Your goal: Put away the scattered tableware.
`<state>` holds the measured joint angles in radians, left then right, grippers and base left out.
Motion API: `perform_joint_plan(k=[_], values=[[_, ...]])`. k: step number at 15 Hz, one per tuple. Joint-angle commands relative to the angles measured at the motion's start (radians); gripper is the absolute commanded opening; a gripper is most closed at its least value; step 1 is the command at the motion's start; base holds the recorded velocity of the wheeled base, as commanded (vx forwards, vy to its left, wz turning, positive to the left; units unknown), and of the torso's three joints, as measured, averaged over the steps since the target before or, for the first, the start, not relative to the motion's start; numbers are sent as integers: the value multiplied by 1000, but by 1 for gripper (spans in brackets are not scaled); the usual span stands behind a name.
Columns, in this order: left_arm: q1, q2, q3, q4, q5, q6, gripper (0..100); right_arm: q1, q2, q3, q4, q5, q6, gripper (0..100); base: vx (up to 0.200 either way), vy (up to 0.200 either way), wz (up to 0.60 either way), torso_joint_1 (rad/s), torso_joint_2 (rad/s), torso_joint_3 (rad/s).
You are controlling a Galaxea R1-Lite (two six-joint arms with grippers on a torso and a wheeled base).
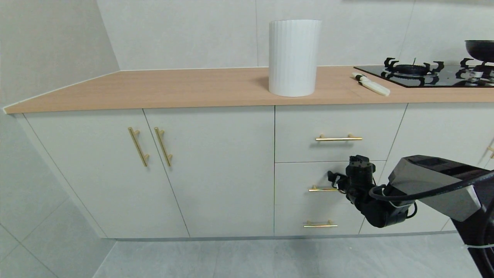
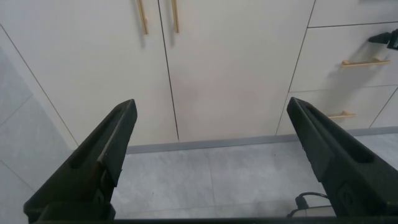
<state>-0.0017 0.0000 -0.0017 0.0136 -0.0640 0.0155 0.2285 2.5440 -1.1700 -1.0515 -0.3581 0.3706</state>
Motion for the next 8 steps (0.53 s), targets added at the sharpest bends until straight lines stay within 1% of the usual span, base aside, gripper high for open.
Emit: perform_joint_plan(k=[1, 3, 5, 8], values=[[0, 0, 0, 0, 0, 0, 100, 5, -68, 92, 4, 18, -2, 100, 0, 0, 0, 0, 0, 0], [0, 0, 0, 0, 0, 0, 100, 8, -185, 237, 16, 93, -7, 100, 0, 0, 0, 0, 0, 0], [0, 0, 0, 0, 0, 0, 100, 14, -312, 340, 70, 160, -9, 100, 0, 0, 0, 0, 0, 0], [0, 0, 0, 0, 0, 0, 100, 12, -465, 406, 119, 154, -61, 100, 0, 0, 0, 0, 0, 0]])
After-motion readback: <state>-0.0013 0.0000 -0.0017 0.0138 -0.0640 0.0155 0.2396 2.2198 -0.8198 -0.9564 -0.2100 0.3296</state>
